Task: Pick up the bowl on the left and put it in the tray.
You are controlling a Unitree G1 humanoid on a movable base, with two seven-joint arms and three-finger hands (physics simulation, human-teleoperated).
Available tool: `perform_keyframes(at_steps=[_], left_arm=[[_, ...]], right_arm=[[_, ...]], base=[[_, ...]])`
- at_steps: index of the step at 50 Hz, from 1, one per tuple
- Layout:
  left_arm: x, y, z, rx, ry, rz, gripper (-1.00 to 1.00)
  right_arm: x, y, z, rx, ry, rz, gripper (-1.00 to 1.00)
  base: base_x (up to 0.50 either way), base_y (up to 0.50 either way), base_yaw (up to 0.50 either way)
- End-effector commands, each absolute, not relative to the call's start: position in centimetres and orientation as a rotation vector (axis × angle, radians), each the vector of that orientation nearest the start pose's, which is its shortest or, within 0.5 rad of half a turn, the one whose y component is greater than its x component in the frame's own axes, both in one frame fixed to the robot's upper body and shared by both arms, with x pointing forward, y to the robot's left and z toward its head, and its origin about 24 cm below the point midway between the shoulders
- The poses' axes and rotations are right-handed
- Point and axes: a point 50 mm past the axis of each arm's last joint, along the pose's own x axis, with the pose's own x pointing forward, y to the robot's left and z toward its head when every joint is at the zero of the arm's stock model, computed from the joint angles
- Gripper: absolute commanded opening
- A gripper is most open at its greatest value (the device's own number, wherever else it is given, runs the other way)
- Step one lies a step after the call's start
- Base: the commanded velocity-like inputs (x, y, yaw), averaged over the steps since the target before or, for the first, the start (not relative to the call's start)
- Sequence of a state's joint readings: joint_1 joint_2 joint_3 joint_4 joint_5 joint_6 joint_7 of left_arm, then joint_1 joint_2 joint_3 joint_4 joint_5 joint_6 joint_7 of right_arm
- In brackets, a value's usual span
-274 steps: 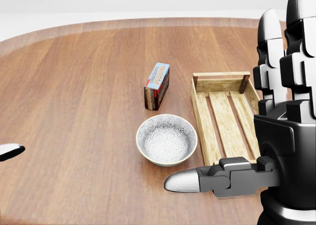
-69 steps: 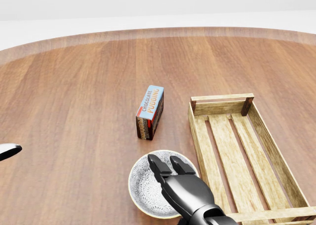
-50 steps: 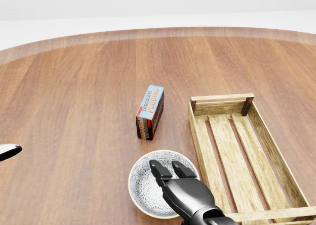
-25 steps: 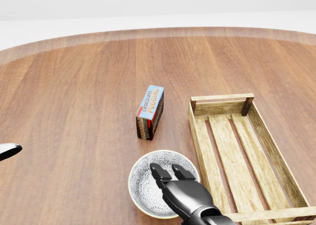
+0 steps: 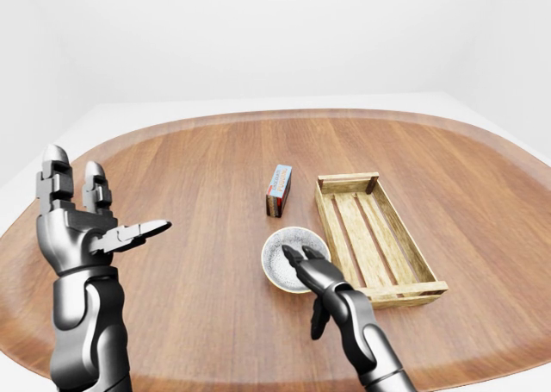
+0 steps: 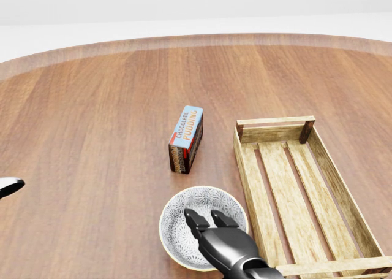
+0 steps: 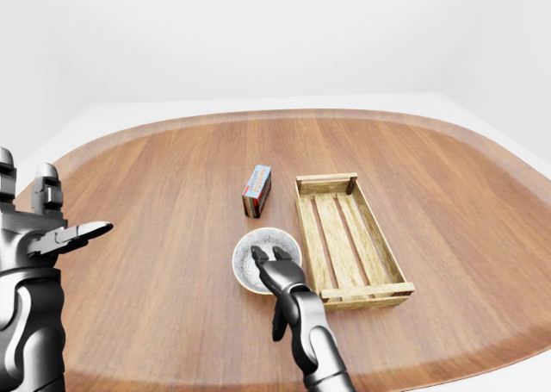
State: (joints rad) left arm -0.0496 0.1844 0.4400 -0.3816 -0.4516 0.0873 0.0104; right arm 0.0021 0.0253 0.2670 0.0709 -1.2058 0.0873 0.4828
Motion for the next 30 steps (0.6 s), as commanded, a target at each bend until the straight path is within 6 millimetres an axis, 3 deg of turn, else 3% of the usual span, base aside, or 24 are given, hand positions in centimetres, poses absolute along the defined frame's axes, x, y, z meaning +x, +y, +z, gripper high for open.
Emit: perform_keyframes(at_steps=[1,30], left_arm=[[22.72,26.3,15.39,-0.202,-0.452,0.278,1.0],[22.85,26.38,15.34,-0.205,-0.449,0.279,1.0]], right_arm=[[23.59,-7.73,-0.43,-1.19,0.285,0.659,1.0],[24.34,-7.4,-1.22,-1.193,0.305,0.666,1.0]], base=[[0.0,0.0,0.0],[0.0,0.0,0.0]])
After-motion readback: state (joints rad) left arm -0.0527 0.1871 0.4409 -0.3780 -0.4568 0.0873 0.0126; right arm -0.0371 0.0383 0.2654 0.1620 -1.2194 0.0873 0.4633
